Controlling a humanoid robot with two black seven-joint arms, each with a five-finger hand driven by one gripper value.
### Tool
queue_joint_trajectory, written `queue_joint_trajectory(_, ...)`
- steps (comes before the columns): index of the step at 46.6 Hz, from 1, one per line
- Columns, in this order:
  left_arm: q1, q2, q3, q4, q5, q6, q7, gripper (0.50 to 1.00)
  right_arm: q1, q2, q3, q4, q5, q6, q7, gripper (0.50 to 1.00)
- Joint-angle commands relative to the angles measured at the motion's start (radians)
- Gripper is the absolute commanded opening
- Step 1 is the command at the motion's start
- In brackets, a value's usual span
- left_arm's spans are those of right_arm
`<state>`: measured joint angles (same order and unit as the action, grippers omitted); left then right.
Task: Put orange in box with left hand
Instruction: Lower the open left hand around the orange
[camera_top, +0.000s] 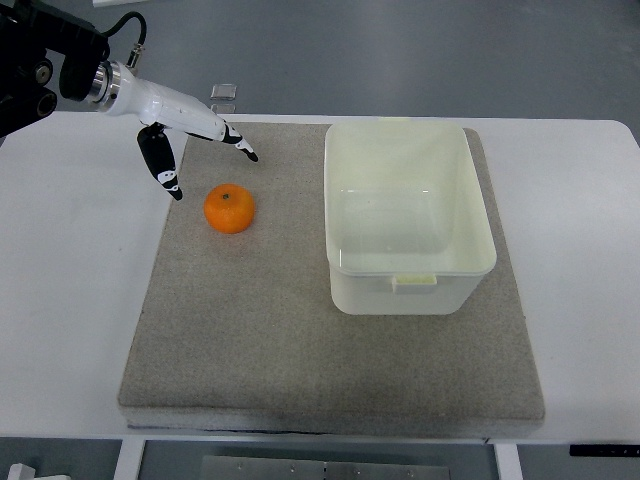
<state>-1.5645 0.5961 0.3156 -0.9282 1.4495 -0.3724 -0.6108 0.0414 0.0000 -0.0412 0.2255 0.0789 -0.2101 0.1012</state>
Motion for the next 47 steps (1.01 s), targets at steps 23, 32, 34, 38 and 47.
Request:
queue_joint_trajectory(23, 0.089, -0.033, 0.007, 0.011, 0.052, 0.07, 0.0, 0.994, 0.0, 0.0, 0.001, 0.0, 0.001, 0.0, 0.0, 0.944)
queue_joint_trajectory(32, 0.09, -0.038, 0.007, 0.014, 0.054, 0.076, 0.0, 0.994, 0.0, 0.0, 0.001, 0.0, 0.001, 0.0, 0.0, 0.944)
queue_joint_trajectory(34, 0.09, -0.039, 0.007, 0.017, 0.054, 0.078, 0.0, 0.994, 0.0, 0.0, 0.0, 0.0, 0.001, 0.0, 0.0, 0.944)
queue_joint_trajectory(38, 0.101, -0.051, 0.007, 0.025, 0.054, 0.079, 0.0, 0.994, 0.0, 0.0, 0.0, 0.0, -0.001, 0.0, 0.0, 0.944)
queue_joint_trajectory(47, 0.119, -0.076, 0.007, 0.045, 0.054, 0.082, 0.0, 0.994, 0.0, 0.0, 0.0, 0.0, 0.001, 0.0, 0.0, 0.944)
